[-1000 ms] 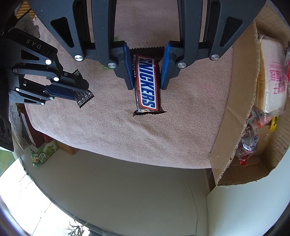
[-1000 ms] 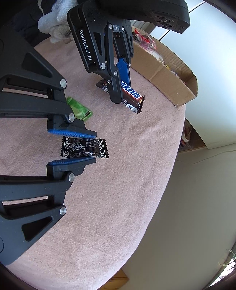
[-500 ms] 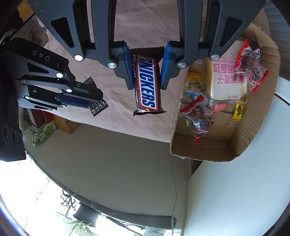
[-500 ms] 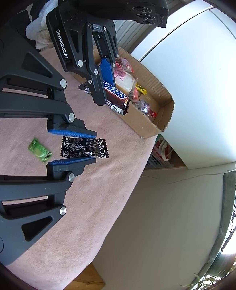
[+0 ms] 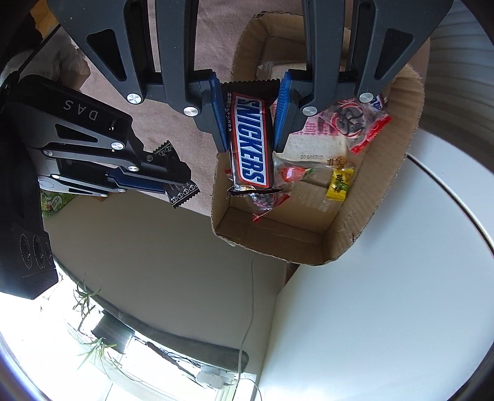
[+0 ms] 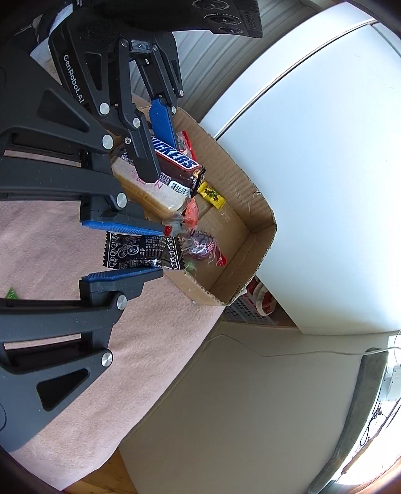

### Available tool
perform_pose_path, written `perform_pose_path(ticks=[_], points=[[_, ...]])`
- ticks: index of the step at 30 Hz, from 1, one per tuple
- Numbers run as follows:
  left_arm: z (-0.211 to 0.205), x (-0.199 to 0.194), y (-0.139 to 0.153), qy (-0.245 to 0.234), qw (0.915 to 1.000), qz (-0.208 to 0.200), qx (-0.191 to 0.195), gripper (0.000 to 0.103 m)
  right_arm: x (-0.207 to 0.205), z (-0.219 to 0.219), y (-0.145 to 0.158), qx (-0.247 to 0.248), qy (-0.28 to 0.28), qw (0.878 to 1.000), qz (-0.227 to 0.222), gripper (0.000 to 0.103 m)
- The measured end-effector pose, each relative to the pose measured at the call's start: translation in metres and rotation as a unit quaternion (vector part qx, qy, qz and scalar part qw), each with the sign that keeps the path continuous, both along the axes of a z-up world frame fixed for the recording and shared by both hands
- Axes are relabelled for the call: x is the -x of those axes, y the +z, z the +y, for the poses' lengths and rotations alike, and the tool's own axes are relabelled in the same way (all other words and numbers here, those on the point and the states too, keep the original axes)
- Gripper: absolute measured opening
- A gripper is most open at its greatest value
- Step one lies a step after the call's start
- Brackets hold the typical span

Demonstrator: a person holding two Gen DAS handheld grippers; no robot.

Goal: Organize snacks
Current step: 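Carry the Snickers bar and black candy over the cardboard box, then open both tools to drop the Snickers and black candy into the box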

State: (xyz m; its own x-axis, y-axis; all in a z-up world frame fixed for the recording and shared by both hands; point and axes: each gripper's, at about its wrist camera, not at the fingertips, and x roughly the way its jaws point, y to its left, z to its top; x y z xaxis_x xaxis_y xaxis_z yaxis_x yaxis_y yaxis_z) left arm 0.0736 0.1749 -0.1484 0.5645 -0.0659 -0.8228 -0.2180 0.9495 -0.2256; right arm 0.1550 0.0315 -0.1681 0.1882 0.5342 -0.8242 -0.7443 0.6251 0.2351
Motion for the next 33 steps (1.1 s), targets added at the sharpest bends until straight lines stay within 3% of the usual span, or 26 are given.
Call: perform_pose_path(ticks=[24,25,26,28,33], points=[[0.054,-0.017,-0.002,0.049,0.9988,0.003,-0.004,0.028,-0.017,0.062,-0.006,0.001,0.019,1.000,0.024,0.021],[0.055,-0.016,-0.002,0.050,0.9987,0.002,-0.003,0.028,-0.017,0.060,-0.004,0.003,0.018,1.000,0.024,0.027],[0.056,-0.016,-0.001,0.052,0.9986,0.001,-0.004,0.028,-0.018,0.061,-0.005,0.004,0.017,1.000,0.025,0.041],[0.057,-0.015,0.000,0.054,0.9985,-0.001,-0.004,0.028,-0.019,0.061,-0.004,0.003,0.013,1.000,0.023,0.056],[0.058,-0.014,0.002,0.057,0.9984,-0.001,-0.006,0.028,-0.019,0.059,-0.002,0.003,0.009,1.000,0.020,0.057]])
